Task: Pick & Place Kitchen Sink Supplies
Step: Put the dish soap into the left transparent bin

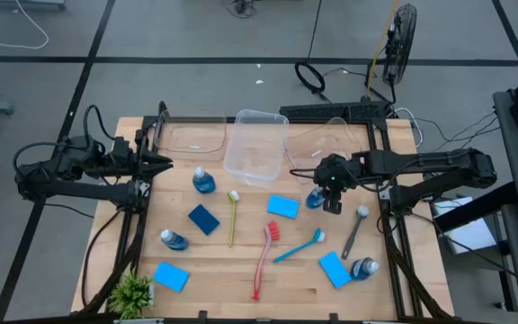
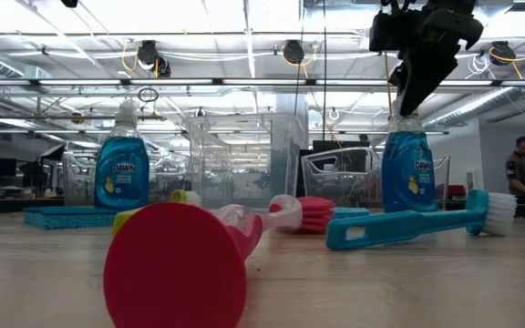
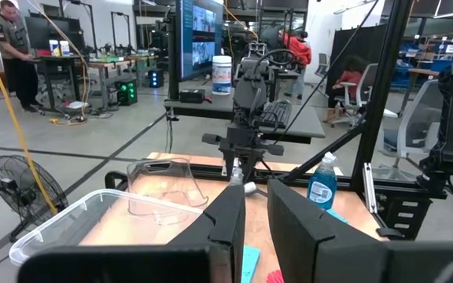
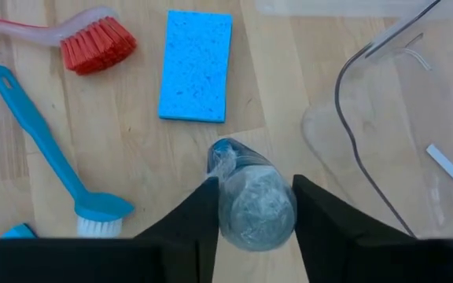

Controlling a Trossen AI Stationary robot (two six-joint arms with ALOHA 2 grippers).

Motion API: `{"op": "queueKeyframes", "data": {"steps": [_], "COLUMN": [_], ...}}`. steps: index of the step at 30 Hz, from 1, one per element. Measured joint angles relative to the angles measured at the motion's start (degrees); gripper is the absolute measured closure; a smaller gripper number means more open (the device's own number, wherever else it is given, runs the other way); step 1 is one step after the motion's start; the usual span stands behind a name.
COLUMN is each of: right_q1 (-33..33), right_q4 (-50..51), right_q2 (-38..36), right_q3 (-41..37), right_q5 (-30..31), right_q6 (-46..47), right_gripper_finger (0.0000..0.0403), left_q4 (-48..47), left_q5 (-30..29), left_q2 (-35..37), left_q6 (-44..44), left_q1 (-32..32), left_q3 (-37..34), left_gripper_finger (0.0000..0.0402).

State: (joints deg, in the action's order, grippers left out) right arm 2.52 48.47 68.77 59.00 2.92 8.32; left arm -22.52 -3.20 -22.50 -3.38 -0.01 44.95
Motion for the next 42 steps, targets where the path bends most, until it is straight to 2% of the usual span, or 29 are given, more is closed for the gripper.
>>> {"op": "queueKeyframes", "data": {"steps": [10, 23, 29, 35, 42], "right_q1": [0.00, -0.06, -0.53, 0.08, 2.65], "right_q4": [0.81, 0.98, -12.12, -27.30, -37.50], "right_q2": [0.07, 0.04, 0.04, 1.53, 6.55], "right_q3": [2.56, 14.37, 16.36, 16.37, 16.37], "right_q5": [-0.66, -14.15, -15.23, -15.19, -15.13], "right_q6": [2.33, 10.44, 9.93, 6.72, 4.74], "right_gripper_finger": [0.0282, 0.0282, 0.0282, 0.0282, 0.0282], "left_q4": [0.26, 2.21, 9.30, 12.28, 18.90], "left_q5": [0.04, 0.07, -0.17, -6.44, -7.40], "left_q2": [-1.62, -10.82, -14.96, -17.78, -17.93], "left_q6": [-2.93, -3.50, -4.48, -6.42, -5.55], "left_q1": [-0.01, 0.00, -0.02, 0.00, 0.00], "left_q3": [0.02, 0.02, 0.02, 0.01, 0.00], "left_gripper_finger": [0.0339, 0.0339, 0.0339, 0.0339, 0.0339]}}
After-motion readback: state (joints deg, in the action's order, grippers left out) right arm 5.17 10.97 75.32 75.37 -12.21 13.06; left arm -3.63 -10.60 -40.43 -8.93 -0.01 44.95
